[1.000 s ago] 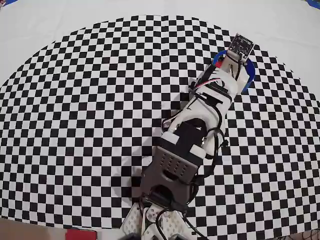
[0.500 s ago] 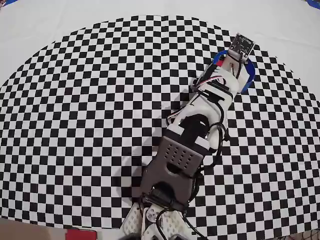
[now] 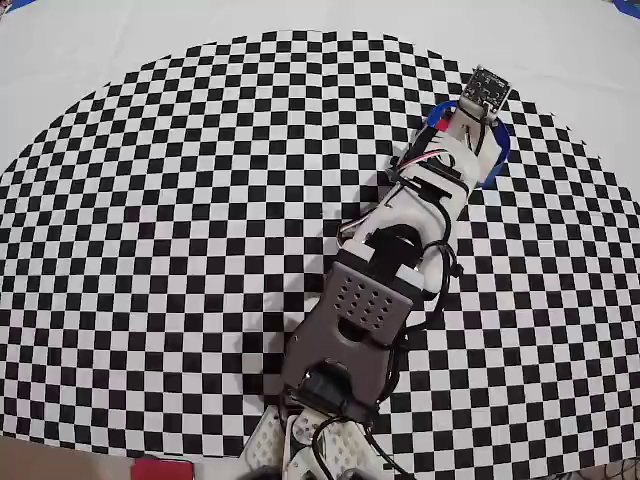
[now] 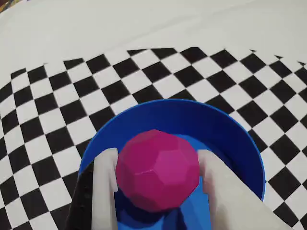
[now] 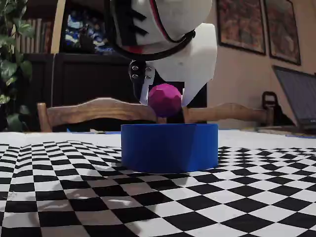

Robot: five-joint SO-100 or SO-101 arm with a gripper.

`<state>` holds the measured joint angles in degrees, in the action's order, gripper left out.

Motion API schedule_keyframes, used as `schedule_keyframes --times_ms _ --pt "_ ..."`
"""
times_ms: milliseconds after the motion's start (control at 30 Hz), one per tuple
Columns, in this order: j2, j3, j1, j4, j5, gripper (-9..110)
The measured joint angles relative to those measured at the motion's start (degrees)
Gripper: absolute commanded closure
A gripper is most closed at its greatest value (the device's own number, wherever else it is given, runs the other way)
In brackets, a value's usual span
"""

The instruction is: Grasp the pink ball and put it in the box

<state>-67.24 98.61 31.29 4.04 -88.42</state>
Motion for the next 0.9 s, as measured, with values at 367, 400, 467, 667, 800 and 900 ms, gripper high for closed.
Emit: schedule_keyframes --times_ms 367,400,467,667,800,900 --pt "1.6 -1.8 0.0 0.0 0.0 101" --pt "2.0 -2.0 0.0 0.0 0.0 101" --pt "2.2 -2.2 0.0 0.0 0.0 101" --pt "2.6 -2.3 0.0 0.0 0.0 101" --pt "2.6 -2.5 0.0 0.0 0.0 101" --pt "2.6 -2.5 0.1 0.0 0.0 101"
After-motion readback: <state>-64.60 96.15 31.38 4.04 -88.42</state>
